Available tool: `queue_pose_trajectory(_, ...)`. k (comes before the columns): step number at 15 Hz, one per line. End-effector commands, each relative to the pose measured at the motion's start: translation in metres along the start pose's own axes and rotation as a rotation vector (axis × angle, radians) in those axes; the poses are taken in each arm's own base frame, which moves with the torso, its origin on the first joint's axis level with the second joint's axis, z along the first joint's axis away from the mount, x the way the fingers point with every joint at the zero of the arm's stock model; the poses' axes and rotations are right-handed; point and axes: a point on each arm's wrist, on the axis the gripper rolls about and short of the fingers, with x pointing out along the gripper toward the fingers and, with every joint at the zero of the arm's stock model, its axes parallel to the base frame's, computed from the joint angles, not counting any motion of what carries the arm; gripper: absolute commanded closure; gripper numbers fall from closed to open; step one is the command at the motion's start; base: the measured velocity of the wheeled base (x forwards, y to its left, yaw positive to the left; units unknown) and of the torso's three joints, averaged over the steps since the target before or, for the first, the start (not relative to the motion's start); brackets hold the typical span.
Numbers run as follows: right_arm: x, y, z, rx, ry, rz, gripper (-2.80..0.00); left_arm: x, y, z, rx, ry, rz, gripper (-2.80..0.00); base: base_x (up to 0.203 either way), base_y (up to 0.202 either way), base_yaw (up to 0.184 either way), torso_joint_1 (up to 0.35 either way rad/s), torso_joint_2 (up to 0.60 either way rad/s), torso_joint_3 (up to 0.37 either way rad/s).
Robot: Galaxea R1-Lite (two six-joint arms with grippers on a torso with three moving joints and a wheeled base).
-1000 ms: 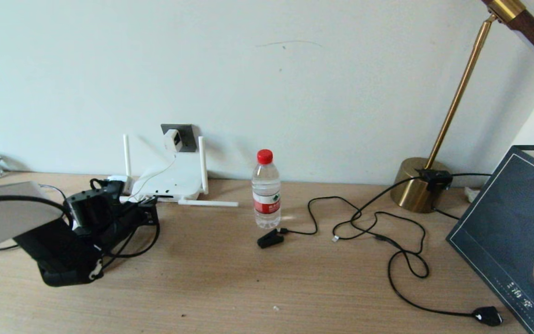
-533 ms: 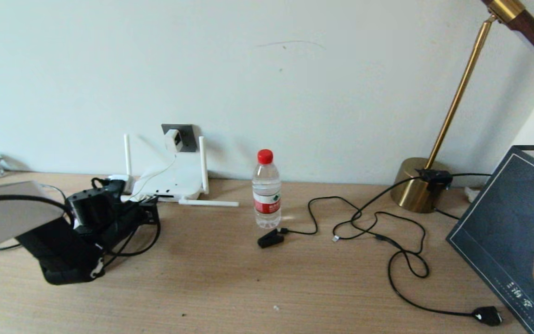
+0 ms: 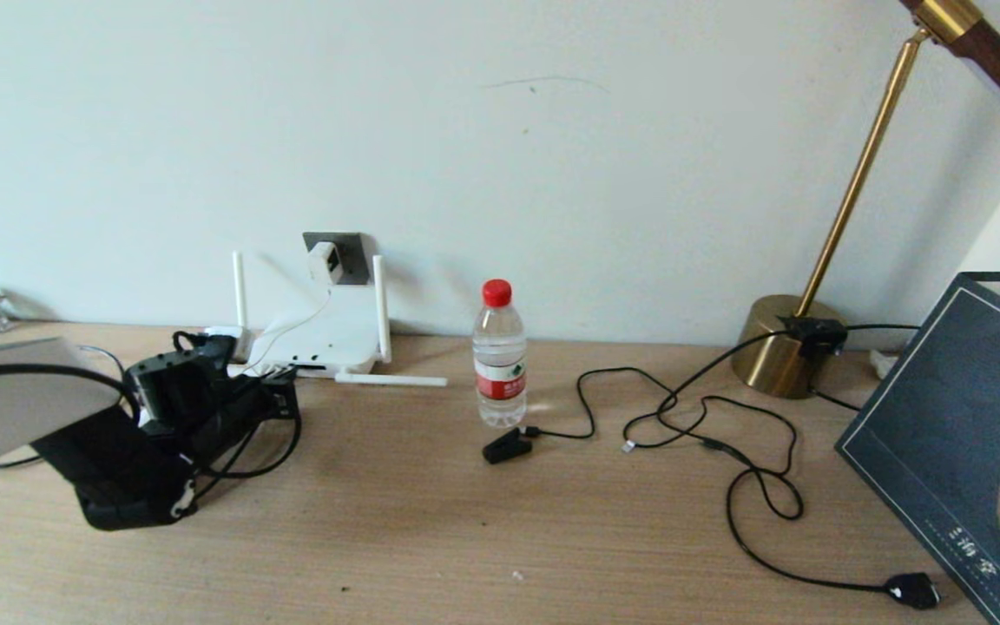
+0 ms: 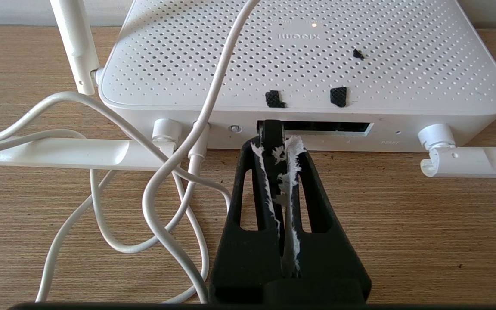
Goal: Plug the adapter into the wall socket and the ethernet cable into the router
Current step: Plug cable into router interface
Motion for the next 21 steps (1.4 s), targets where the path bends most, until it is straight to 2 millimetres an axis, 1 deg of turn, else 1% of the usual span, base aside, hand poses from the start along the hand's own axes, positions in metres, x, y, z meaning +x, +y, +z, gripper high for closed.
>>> queue_pose_trajectory(1,0.0001,0.0000,-0.0002,0.000,0.004,0.001,0.00,0.0008,-0.0013,0.0013,0.001,-0.009,-0.003,0.00,0.000,0.000,0.000,0.000,0.00,0.000)
queue_pose_trajectory(7,0.0001,0.0000,-0.0002,0.000,0.004,0.000,0.00,0.0054,-0.0008,0.0047,0.000,-0.011,-0.004,0.00,0.000,0.000,0.000,0.000,0.00,0.000)
queue_pose_trajectory(15,0.0001,0.0000,-0.0002,0.000,0.004,0.001,0.00,0.0096,-0.0001,0.0027,-0.001,-0.006,-0.004,0.00,0.000,0.000,0.000,0.000,0.00,0.000)
queue_pose_trajectory(21,0.0001,0.0000,-0.0002,0.000,0.004,0.001,0.00,0.0080,-0.0009,0.0068,-0.040,-0.016,0.001,0.00,0.000,0.000,0.000,0.000,0.00,0.000)
